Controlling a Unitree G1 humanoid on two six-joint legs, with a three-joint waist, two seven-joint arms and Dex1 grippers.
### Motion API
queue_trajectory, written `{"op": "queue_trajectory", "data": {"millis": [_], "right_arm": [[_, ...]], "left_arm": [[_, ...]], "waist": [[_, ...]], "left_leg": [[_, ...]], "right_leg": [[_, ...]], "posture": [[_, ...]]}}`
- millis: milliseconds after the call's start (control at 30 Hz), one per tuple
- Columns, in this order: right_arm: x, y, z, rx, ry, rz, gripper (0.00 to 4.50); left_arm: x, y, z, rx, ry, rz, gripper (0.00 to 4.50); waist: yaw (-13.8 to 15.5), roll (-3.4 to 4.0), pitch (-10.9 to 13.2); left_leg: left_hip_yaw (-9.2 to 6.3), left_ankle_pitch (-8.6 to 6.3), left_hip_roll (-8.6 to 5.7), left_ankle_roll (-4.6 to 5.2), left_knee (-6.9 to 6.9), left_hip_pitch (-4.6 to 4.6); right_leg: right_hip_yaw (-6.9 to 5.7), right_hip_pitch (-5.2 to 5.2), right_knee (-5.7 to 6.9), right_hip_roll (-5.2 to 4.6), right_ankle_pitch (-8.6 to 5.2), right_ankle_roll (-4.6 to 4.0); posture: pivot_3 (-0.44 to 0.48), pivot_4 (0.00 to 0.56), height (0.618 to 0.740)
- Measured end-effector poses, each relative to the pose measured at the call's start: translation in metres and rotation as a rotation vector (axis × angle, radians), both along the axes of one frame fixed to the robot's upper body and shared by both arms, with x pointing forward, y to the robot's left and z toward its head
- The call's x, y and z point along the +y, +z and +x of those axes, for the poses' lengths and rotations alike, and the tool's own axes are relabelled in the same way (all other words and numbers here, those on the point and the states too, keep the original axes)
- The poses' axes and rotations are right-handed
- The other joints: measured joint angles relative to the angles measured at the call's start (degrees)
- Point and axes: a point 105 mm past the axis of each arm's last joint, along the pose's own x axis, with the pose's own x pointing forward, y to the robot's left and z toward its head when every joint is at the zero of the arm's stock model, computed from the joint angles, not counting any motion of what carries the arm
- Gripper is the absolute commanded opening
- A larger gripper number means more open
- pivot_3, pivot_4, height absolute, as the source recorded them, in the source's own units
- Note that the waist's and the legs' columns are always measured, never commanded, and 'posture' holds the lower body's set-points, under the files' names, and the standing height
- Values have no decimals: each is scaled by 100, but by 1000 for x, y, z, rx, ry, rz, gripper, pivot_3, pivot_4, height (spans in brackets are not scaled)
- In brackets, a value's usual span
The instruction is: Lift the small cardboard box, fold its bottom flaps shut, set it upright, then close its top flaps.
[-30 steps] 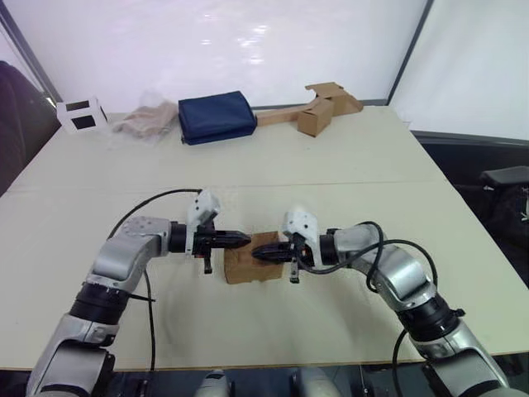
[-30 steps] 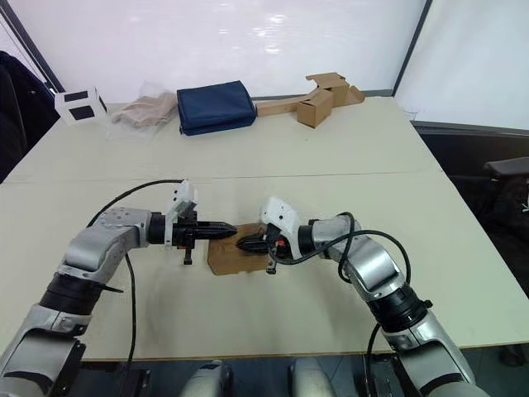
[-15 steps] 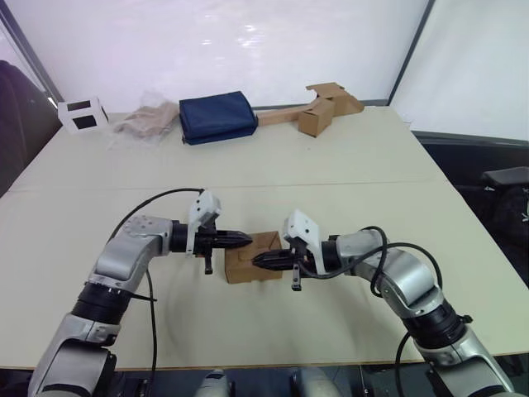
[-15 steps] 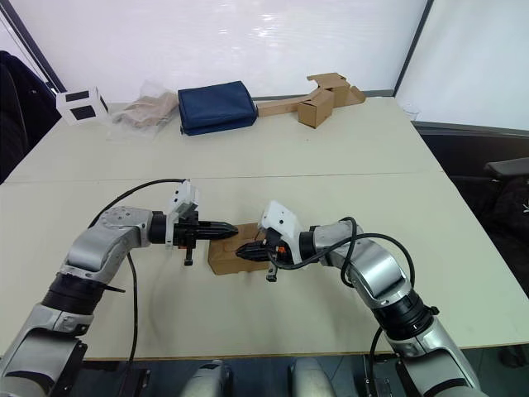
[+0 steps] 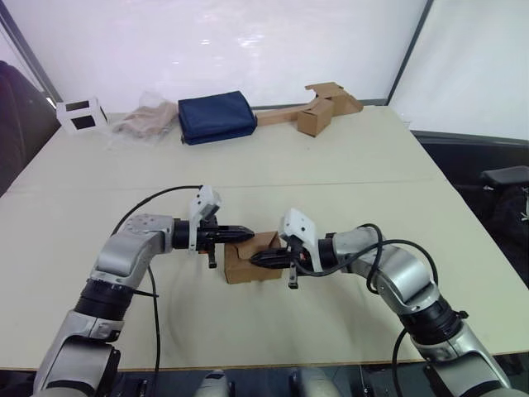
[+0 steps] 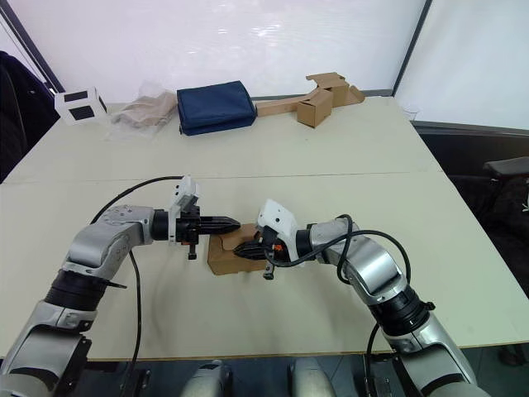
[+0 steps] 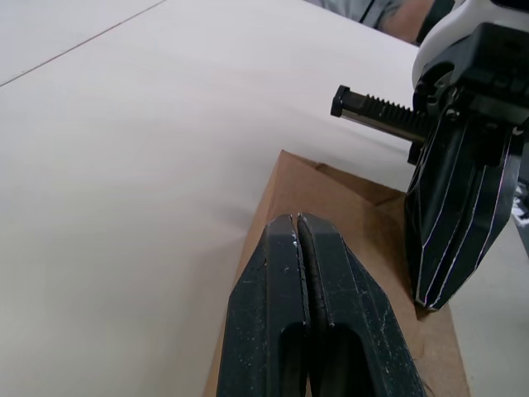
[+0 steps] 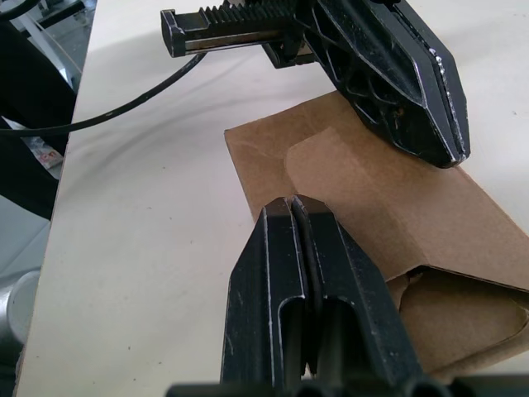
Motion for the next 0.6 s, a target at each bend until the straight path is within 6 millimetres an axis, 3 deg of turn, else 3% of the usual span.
{"op": "queue_trajectory", "data": {"millis": [600], "right_arm": [[-1, -1, 19, -74, -46, -21, 0]], "left_arm": [[2, 2, -1, -15, 1, 6, 41]], "waist": [[-1, 0, 0]], "left_leg": [[0, 0, 0, 0, 0, 0]], "right_leg": [[0, 0, -1, 0, 0, 0]], "posture": [[0, 150, 740]]}}
